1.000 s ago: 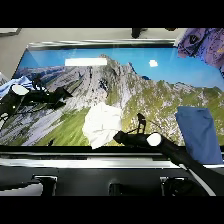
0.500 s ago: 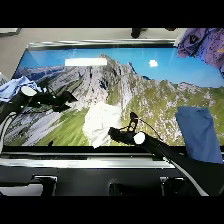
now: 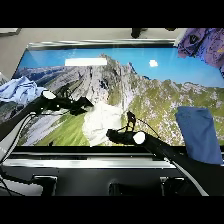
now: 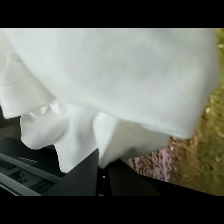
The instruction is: Fold the clothes and pants, and hang the long-sleeved shirts on hangers.
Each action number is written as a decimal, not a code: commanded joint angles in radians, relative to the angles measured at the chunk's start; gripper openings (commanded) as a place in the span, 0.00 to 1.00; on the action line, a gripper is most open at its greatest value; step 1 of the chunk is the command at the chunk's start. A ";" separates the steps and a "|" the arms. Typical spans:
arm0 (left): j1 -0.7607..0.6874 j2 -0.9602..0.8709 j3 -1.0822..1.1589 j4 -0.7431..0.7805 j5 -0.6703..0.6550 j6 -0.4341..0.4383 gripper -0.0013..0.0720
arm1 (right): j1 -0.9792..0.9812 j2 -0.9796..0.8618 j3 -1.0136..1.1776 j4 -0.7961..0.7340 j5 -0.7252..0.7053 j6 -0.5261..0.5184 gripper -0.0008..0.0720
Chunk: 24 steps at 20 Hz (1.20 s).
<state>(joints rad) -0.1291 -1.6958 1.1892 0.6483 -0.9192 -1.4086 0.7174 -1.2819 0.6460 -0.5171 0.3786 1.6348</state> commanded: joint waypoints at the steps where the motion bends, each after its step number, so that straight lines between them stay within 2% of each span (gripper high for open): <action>1: -0.019 -0.040 0.001 -0.061 0.018 0.026 0.54 | 0.001 0.034 0.001 -0.024 0.008 0.000 0.05; 2: -0.021 -0.045 0.001 -0.071 0.018 0.029 0.25 | 0.001 0.047 0.001 -0.042 0.009 0.001 0.05; 3: -0.014 -0.042 0.006 -0.079 0.018 0.063 0.05 | 0.001 0.063 0.001 -0.065 0.016 0.006 0.05; 5: 0.013 -0.022 0.042 -0.080 0.003 0.066 0.04 | 0.000 0.108 0.003 -0.155 0.026 0.066 0.05; 7: 0.061 0.029 0.105 -0.079 -0.008 0.061 0.04 | 0.000 0.183 0.028 -0.368 0.017 0.211 0.05; 9: 0.119 0.108 0.190 -0.043 -0.008 0.035 0.04 | -0.053 0.247 0.107 -0.632 0.132 0.387 0.05; 10: 0.145 0.148 0.238 -0.003 -0.009 0.011 0.04 | -0.094 0.271 0.164 -0.737 0.229 0.427 0.05; 12: 0.200 0.230 0.343 0.084 -0.027 -0.035 0.04 | -0.186 0.316 0.307 -0.896 0.400 0.422 0.05; 14: 0.253 0.313 0.436 0.138 -0.058 -0.066 0.04 | -0.270 0.363 0.476 -0.982 0.517 0.344 0.05; 16: 0.307 0.410 0.490 0.159 -0.066 -0.097 0.04 | -0.329 0.399 0.646 -1.007 0.617 0.244 0.05; 19: 0.391 0.573 0.501 0.200 -0.092 -0.156 0.04 | -0.348 0.449 0.858 -1.047 0.744 0.155 0.05; 24: 0.446 0.805 0.500 0.313 -0.222 -0.156 0.04 | -0.348 0.558 1.055 -1.048 0.823 0.142 0.05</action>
<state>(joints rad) 0.2852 -1.0176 1.6817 0.8852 -1.0748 -1.5490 0.3767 -0.7815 1.5875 -1.5391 1.1313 1.8034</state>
